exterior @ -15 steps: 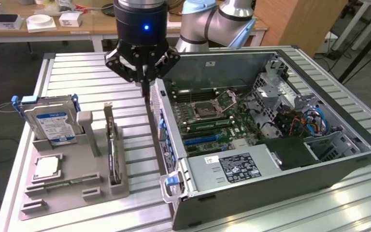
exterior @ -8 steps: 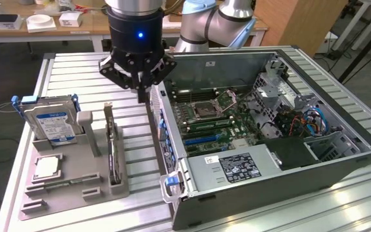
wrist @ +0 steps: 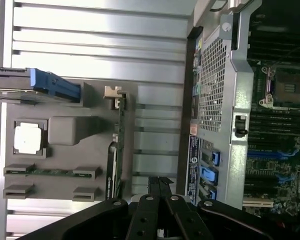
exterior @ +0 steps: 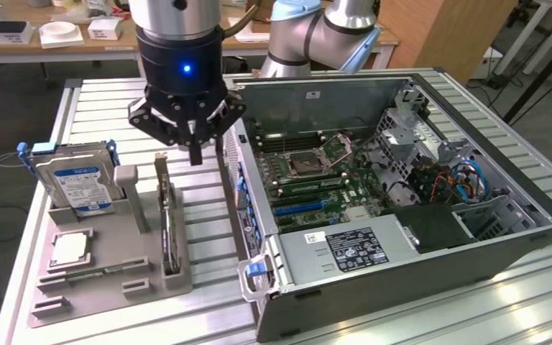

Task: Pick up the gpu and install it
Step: 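Reach for the gpu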

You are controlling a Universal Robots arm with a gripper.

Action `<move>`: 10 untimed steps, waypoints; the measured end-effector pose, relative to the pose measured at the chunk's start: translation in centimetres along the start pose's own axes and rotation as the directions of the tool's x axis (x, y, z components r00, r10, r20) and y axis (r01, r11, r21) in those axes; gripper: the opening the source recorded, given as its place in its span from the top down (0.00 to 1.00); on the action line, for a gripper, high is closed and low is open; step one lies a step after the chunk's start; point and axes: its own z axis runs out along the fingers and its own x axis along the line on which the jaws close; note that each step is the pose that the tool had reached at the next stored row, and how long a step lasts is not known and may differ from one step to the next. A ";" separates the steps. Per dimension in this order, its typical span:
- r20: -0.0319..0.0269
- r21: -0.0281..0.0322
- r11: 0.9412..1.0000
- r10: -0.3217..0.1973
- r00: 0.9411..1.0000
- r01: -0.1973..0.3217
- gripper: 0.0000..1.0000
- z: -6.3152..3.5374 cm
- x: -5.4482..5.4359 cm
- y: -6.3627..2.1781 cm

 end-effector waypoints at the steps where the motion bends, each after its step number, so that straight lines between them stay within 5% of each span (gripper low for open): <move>1: 0.000 0.000 1.000 0.000 1.000 0.000 0.89 0.10 0.1 0.00; 10: 0.008 0.003 1.000 0.000 1.000 0.000 0.89 0.35 2.2 0.52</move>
